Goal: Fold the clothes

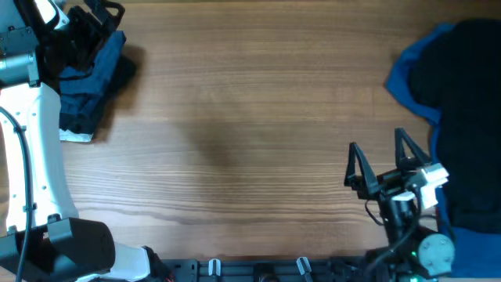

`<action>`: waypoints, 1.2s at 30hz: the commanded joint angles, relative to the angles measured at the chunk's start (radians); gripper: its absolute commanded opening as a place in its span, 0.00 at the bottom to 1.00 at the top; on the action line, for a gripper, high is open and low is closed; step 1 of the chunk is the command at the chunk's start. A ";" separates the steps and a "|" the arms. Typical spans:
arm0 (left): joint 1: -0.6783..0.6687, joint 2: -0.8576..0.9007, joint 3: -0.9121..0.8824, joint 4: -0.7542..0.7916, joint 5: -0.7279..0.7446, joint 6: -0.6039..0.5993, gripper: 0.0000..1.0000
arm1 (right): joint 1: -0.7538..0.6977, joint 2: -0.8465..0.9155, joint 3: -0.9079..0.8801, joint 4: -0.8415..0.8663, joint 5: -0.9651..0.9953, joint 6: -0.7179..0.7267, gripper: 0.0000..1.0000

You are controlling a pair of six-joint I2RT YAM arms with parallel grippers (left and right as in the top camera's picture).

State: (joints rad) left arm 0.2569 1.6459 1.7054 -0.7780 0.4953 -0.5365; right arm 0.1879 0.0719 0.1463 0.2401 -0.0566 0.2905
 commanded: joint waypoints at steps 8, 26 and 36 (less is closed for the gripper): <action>0.000 0.007 -0.003 0.002 0.001 0.008 1.00 | -0.062 -0.068 -0.142 -0.037 0.083 -0.004 1.00; 0.000 0.007 -0.003 0.002 0.001 0.008 1.00 | -0.068 -0.067 -0.141 -0.230 0.083 -0.131 1.00; 0.000 0.007 -0.003 0.002 0.001 0.008 1.00 | -0.068 -0.064 -0.141 -0.230 0.083 -0.131 1.00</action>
State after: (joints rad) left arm 0.2569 1.6459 1.7054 -0.7784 0.4953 -0.5365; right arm 0.1268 0.0162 0.0071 0.0074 0.0132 0.1768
